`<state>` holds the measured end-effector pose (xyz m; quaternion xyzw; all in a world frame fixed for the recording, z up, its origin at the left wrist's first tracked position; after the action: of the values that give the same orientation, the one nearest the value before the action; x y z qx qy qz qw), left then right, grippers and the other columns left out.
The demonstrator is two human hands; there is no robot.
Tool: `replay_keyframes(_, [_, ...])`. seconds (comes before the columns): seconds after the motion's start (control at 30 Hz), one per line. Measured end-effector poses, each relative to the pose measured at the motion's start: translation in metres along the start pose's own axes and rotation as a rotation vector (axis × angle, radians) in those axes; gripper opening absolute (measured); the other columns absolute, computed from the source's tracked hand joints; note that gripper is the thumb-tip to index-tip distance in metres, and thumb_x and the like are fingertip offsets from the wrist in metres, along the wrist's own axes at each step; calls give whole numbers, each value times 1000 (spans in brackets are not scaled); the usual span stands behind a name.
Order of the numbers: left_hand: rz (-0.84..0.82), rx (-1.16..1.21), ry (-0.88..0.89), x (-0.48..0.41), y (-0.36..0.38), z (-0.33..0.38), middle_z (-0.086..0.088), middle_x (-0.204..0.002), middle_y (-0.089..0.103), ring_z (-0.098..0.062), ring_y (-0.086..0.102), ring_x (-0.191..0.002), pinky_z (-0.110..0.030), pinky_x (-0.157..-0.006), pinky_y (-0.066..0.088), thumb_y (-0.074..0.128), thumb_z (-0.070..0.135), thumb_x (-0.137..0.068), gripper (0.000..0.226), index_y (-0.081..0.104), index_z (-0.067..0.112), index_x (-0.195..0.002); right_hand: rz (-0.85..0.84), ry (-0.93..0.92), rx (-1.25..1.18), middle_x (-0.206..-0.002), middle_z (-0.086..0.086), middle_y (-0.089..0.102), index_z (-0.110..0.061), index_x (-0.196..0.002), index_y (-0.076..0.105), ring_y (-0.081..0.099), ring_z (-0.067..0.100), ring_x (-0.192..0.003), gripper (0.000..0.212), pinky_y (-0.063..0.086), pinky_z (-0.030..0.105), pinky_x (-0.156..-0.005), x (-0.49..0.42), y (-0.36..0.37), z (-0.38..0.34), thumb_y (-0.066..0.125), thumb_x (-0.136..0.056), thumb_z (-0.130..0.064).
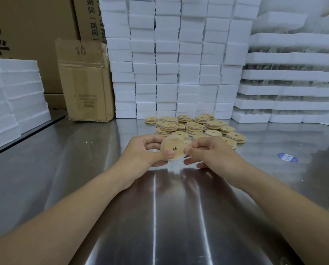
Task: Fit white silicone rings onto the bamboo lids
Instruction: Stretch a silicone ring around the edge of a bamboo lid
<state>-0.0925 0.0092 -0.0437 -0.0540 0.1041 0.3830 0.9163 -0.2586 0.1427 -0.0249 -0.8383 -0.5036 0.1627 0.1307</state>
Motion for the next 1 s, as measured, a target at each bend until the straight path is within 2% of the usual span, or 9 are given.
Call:
replay_keyframes(0.13, [-1,-90,27,0,4,-1,-7,-98,82,-17,78,-88,-30,-74,66,90,6,-83,27,75,14,-105,42,10,37,-87,0,82,-18,-77,73,80,16,-86,19,54,39,-81,1,3,-1,70,-96,-19])
replay_keyframes(0.27, [-51,-245,97,2,13,-1,0,-95,83,-10,77,-85,-27,-75,64,88,14,-88,27,76,20,-112,145,-180,205,-80,3,78,-16,-81,74,74,27,-86,9,59,51,-87,3,8,-8,71,-90,-13])
replay_keyframes(0.43, [2,-104,75,4,22,-3,-7,-96,83,-12,78,-84,-29,-68,64,81,16,-94,19,81,15,-113,215,-228,291,-79,-9,75,-25,-82,70,71,7,-75,11,57,31,-71,7,11,-7,77,-87,-31])
replay_keyframes(0.53, [15,-53,37,4,21,-4,-7,-95,83,-14,78,-85,-30,-69,65,81,15,-94,19,80,15,-113,208,-242,338,-77,-6,75,-23,-80,71,71,10,-73,13,57,33,-69,5,10,-7,75,-89,-31])
replay_keyframes(0.6, [-8,25,8,4,17,-3,-7,-99,83,-14,78,-87,-30,-71,65,79,14,-96,22,78,12,-117,169,-222,261,-81,1,77,-20,-80,74,71,16,-77,13,59,37,-77,3,6,-9,74,-94,-21])
replay_keyframes(0.67, [-41,106,-20,3,13,-2,-9,-108,83,-17,78,-93,-32,-77,65,78,17,-95,27,77,10,-121,95,-136,75,-91,6,79,-20,-81,76,68,13,-84,16,56,38,-81,2,-2,-11,75,-97,-19])
replay_keyframes(0.8, [-108,195,-47,1,11,-1,-12,-115,81,-21,79,-98,-37,-83,65,81,27,-87,35,80,13,-118,8,-31,10,-91,-10,77,-21,-83,80,66,4,-91,15,59,40,-92,1,-14,-10,77,-96,-27])
replay_keyframes(0.93, [-118,213,-52,1,10,-4,-13,-114,81,-22,79,-95,-39,-81,65,83,30,-84,36,81,14,-117,20,-94,51,-99,6,77,-26,-82,79,62,11,-88,16,53,36,-84,3,-8,-12,75,-97,-31])
replay_keyframes(1.0, [-82,230,-48,1,9,-4,-11,-110,81,-22,78,-92,-38,-79,65,83,32,-83,34,82,16,-113,13,-119,72,-90,18,73,-23,-81,77,57,15,-80,18,52,37,-76,6,-4,-11,76,-96,-32])
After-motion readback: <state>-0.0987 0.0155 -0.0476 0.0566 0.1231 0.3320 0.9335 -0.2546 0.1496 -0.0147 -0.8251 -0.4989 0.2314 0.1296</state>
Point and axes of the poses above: each hand's wrist, its own x-axis away from the middle knuckle, its own y-axis out of the palm, z = x × y, the point moved 2 cm from there along -x, towards the middle knuckle
